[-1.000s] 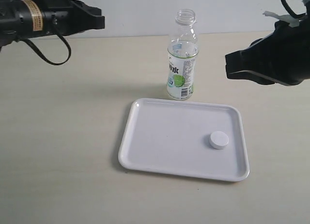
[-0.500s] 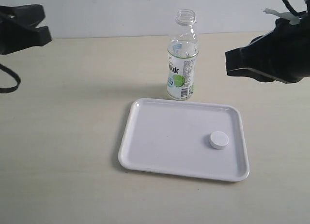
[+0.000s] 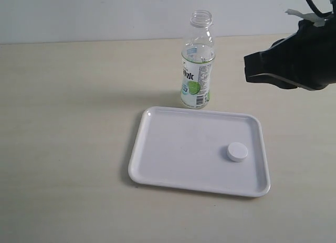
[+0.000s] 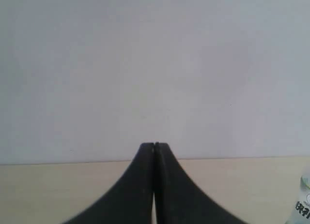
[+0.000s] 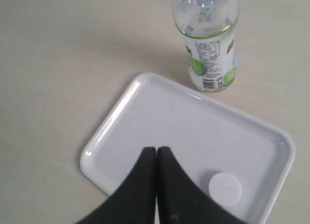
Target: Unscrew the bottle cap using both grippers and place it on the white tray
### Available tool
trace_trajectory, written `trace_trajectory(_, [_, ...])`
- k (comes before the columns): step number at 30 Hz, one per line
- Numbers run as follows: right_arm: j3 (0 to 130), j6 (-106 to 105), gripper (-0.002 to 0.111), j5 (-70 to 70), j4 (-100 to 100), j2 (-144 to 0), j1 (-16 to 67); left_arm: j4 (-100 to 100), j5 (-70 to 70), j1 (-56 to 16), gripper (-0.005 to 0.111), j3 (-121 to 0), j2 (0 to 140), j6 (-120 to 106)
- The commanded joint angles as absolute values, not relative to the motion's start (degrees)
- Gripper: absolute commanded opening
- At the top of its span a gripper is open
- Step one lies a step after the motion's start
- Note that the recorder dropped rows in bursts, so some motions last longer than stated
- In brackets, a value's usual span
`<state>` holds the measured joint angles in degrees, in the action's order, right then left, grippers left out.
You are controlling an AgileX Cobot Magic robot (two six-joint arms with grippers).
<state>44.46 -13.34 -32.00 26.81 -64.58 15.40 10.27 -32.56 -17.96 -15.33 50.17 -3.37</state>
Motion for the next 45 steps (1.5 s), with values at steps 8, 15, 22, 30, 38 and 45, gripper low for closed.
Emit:
trace_trajectory(8, [44.4, -13.4, 0.0, -31.5, 27.0, -64.2, 15.4, 11.1, -32.1, -17.9, 0.0, -13.3, 47.4, -3.9])
trace_trajectory(15, [44.4, -13.4, 0.0, -31.5, 27.0, -64.2, 15.4, 11.1, -32.1, -17.9, 0.0, -13.3, 47.4, -3.9])
trace_trajectory(22, [44.4, -13.4, 0.0, -31.5, 27.0, -64.2, 15.4, 10.9, -30.5, -17.1, 0.0, -13.3, 37.6, -7.5])
trace_trajectory(30, [44.4, -13.4, 0.0, -31.5, 27.0, -64.2, 15.4, 10.9, -2.8, -17.1, 0.0, -13.3, 15.4, -14.0])
trace_trajectory(38, [44.4, -13.4, 0.0, -31.5, 27.0, -64.2, 15.4, 10.9, 8.1, -16.6, 0.0, -11.0, 4.4, -17.9])
trace_trajectory(45, [44.4, -13.4, 0.0, -31.5, 27.0, -64.2, 15.4, 11.0, 8.0, -12.4, 0.0, -3.1, 0.0, -17.7])
